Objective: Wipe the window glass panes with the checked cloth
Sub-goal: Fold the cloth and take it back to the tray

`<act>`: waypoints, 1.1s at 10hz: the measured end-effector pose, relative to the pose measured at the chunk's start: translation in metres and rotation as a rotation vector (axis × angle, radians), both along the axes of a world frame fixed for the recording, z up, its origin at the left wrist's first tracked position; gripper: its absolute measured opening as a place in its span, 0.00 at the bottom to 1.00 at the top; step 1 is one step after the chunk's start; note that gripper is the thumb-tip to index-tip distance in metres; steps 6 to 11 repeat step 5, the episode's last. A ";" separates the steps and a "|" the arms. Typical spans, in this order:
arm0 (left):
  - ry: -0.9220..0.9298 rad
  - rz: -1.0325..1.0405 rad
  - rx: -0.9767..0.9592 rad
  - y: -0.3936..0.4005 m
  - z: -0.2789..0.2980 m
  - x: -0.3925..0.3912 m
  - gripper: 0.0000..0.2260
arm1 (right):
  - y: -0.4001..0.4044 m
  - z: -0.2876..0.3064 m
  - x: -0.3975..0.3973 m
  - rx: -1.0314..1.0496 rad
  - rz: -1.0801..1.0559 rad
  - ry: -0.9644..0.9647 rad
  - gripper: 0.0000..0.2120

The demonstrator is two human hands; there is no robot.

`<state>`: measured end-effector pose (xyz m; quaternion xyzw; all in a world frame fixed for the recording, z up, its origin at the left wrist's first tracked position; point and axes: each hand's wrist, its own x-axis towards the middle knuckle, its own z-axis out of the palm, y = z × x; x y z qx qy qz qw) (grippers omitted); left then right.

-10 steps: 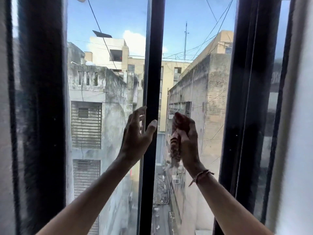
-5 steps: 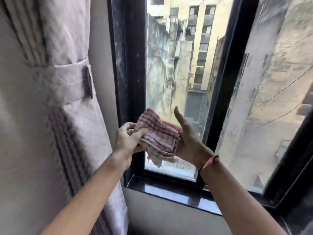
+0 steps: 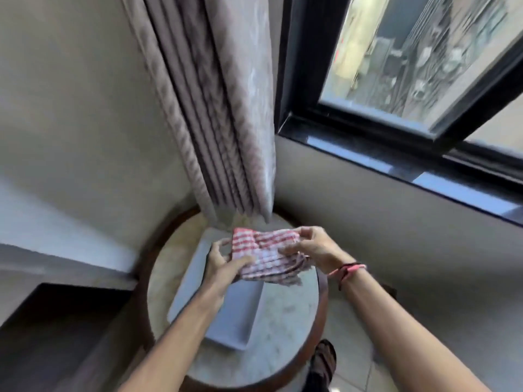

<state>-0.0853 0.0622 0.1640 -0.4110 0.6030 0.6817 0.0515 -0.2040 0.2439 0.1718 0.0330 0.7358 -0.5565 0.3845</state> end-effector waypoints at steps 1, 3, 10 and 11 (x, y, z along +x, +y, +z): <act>-0.170 -0.023 -0.070 -0.019 -0.071 0.026 0.09 | -0.028 -0.079 0.024 0.138 0.011 -0.045 0.16; -0.407 -0.018 -0.290 -0.040 -0.164 0.058 0.07 | -0.084 -0.174 0.044 0.318 0.102 -0.020 0.21; -0.506 -0.327 -0.638 -0.030 -0.176 0.061 0.19 | -0.085 -0.188 0.053 0.354 0.187 0.003 0.26; -0.506 -0.327 -0.638 -0.030 -0.176 0.061 0.19 | -0.085 -0.188 0.053 0.354 0.187 0.003 0.26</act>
